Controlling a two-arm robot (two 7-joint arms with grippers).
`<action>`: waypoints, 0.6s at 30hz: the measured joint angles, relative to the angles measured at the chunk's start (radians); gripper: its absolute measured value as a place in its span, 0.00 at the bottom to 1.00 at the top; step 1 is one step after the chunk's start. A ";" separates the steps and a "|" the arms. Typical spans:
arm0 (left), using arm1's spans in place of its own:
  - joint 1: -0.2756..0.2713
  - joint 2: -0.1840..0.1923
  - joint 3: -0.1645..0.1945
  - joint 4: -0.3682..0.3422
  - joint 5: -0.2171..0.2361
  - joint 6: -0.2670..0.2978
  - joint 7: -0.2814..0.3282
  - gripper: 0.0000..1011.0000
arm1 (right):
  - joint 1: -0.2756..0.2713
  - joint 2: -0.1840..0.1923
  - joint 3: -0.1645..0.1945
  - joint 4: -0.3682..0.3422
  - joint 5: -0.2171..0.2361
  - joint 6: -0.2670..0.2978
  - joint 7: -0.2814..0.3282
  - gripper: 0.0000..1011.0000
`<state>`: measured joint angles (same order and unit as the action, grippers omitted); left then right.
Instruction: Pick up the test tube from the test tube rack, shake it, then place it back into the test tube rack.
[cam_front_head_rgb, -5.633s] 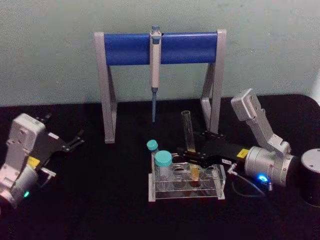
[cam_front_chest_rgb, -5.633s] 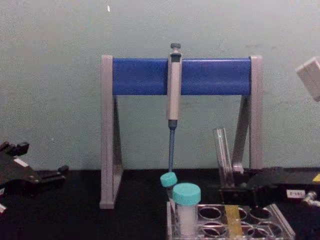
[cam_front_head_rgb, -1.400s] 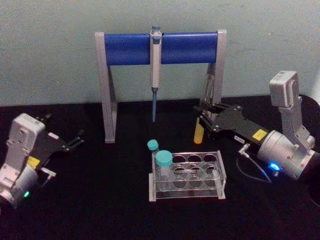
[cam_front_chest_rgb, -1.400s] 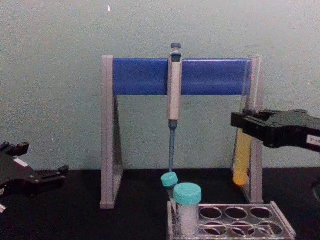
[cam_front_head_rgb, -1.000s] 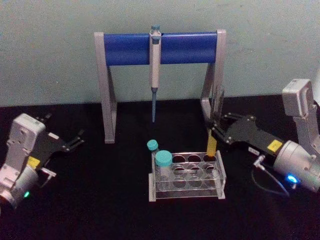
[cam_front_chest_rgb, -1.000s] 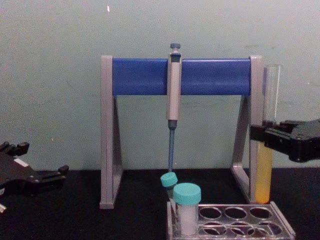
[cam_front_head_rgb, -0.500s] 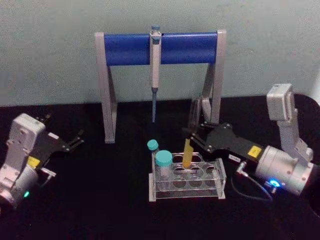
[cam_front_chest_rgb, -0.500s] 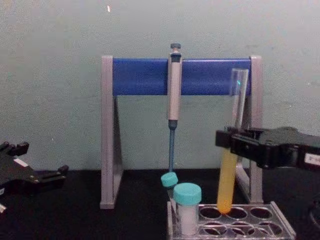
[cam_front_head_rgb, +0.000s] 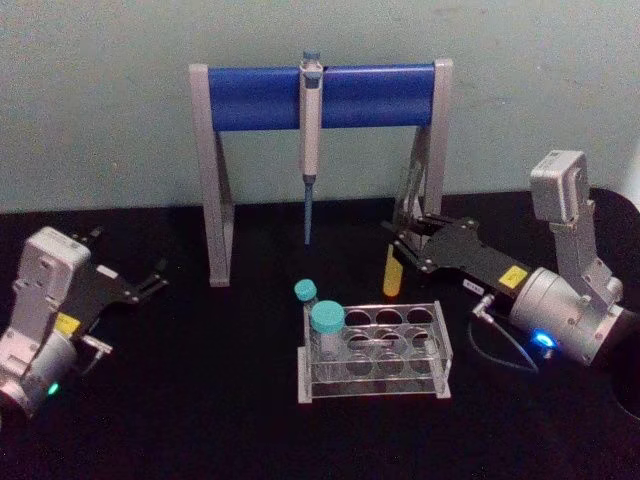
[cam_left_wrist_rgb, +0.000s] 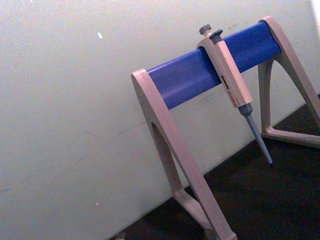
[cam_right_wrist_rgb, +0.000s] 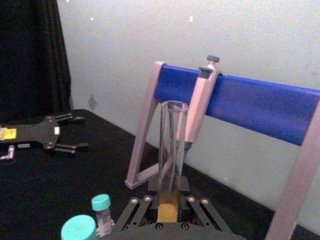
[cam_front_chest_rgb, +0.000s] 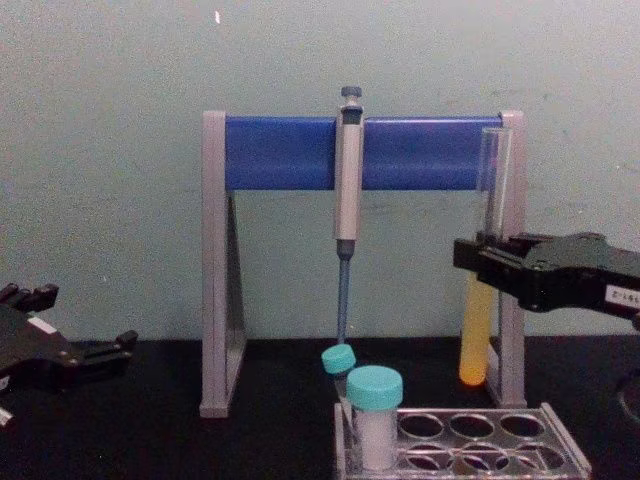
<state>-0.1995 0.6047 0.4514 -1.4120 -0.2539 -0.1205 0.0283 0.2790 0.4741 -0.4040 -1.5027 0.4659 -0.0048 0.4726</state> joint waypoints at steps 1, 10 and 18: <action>0.000 0.000 0.000 0.000 0.000 0.000 0.000 1.00 | -0.002 0.000 0.003 -0.001 -0.001 0.000 -0.001 0.23; 0.000 0.000 0.000 0.000 0.000 0.000 0.000 1.00 | -0.015 -0.001 0.022 -0.010 -0.013 0.001 -0.009 0.23; 0.000 0.000 0.000 0.000 0.000 0.000 0.000 1.00 | -0.043 0.017 0.047 -0.044 -0.019 0.021 -0.021 0.23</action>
<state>-0.1995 0.6047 0.4514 -1.4120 -0.2539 -0.1205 0.0283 0.2364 0.4909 -0.3570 -1.5464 0.4464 0.0162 0.4516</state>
